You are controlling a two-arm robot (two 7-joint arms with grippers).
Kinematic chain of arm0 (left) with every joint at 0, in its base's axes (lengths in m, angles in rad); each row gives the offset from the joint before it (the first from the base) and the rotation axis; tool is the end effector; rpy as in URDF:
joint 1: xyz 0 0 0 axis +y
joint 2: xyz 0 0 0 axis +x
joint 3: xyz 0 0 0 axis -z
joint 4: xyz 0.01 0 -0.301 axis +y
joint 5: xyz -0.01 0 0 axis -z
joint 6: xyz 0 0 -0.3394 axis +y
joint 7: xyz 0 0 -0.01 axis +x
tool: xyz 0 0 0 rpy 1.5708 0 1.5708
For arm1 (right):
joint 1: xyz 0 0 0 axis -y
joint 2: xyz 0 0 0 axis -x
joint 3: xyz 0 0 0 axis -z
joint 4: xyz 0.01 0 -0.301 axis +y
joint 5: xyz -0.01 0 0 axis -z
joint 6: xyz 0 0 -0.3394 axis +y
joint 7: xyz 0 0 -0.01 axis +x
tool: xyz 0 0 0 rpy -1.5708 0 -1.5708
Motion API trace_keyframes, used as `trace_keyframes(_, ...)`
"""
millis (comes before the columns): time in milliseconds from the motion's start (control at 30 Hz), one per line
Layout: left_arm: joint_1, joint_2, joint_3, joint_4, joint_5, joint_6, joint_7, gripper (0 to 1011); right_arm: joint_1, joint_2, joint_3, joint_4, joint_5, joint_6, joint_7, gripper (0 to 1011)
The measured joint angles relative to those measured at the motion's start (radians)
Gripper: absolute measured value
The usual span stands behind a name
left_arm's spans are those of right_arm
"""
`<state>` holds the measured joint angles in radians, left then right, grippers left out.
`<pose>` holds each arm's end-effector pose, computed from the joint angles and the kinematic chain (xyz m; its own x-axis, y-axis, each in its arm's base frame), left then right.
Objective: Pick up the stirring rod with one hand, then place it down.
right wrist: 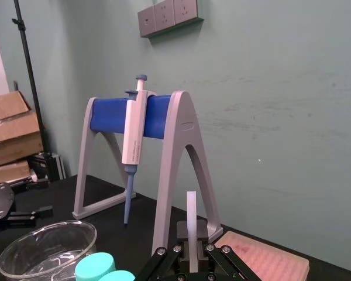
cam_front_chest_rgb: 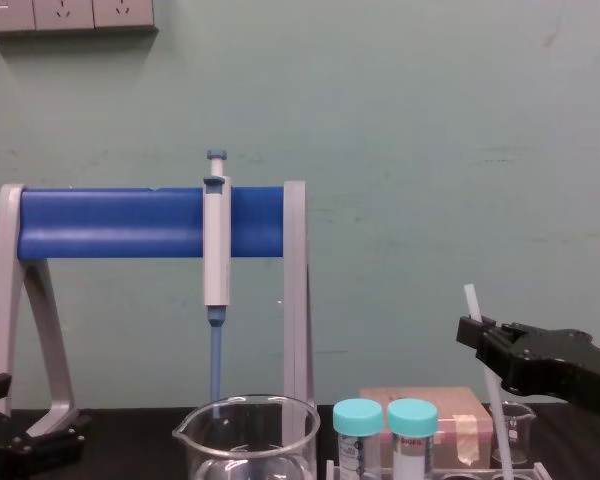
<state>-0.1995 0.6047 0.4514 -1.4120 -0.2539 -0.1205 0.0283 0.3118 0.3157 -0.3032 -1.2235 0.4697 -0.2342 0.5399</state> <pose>0.3888 0.0808 -0.3170 0.2923 0.8803 0.3737 -0.9553 0.2873 0.0703 0.4392 -0.0384 -0.3175 0.6358 -0.7718 -0.0113 0.7649 0.6280 0.1434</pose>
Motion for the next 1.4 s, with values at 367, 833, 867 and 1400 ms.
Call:
trace_keyframes(367,0.000,0.000,0.000,0.000,0.000,0.000,0.000,1000,-0.012,-0.003,-0.003,-0.014,0.002,0.009,-0.008,70)
trace_keyframes(833,0.000,0.000,0.000,0.000,0.000,0.000,0.000,1000,-0.022,0.007,-0.004,-0.027,-0.020,0.019,-0.027,70)
trace_keyframes(867,0.000,0.000,0.000,0.000,0.000,0.000,0.000,1000,-0.022,0.007,-0.004,-0.027,-0.020,0.019,-0.027,70)
trace_keyframes(1400,0.000,0.000,0.000,0.000,0.000,0.000,0.000,1001,-0.022,0.006,-0.004,-0.025,-0.018,0.019,-0.025,326)
